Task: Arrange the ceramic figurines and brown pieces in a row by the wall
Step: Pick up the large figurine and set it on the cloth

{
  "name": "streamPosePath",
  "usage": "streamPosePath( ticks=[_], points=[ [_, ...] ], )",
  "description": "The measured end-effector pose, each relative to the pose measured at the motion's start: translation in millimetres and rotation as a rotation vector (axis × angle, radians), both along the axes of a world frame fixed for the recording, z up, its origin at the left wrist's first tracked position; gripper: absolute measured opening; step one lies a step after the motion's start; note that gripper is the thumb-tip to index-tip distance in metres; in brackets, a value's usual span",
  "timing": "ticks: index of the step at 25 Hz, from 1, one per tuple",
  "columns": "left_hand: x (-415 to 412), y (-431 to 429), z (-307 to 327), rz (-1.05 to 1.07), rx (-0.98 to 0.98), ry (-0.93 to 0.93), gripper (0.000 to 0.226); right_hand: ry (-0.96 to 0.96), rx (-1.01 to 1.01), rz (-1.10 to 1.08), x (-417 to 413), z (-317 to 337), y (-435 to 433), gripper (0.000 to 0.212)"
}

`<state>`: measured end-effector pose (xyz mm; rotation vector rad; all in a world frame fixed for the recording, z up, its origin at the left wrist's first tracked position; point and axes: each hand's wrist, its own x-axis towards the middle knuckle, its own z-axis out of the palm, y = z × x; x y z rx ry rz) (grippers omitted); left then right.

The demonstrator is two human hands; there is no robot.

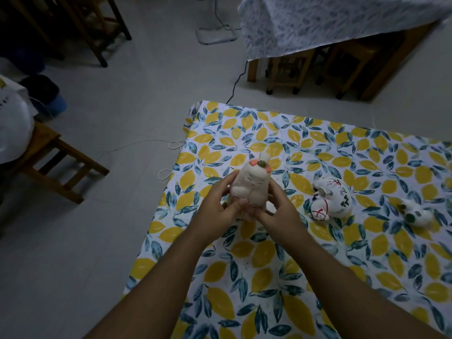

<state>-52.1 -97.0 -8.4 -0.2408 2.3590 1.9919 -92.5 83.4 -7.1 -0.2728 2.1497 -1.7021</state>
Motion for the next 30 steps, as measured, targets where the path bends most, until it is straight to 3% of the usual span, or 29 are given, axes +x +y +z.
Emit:
streamPosePath(
  ticks=[9,24,30],
  points=[
    [15.1,6.8,-14.0,-0.009,-0.074,0.024,0.064,0.027,0.004,-0.032,18.7,-6.6,2.1,0.066],
    [19.5,19.5,-14.7,0.018,-0.035,0.069,0.061,0.067,0.018,-0.003,14.5,-9.6,4.5,0.064],
    [21.7,23.1,-8.0,0.032,-0.159,0.058,0.061,0.071,0.059,0.017,16.6,-1.5,5.5,0.062]
  ],
)
